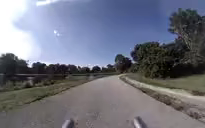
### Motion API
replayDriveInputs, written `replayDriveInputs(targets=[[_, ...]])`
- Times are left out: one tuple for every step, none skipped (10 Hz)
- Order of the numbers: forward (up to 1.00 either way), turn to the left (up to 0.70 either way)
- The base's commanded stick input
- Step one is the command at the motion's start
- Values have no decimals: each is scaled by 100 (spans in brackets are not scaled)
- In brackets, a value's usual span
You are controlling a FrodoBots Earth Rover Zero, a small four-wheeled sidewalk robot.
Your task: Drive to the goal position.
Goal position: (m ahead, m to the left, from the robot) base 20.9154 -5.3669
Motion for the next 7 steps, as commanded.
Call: replayDriveInputs(targets=[[85,0],[85,0],[85,0],[85,0],[85,0],[85,0],[85,0]])
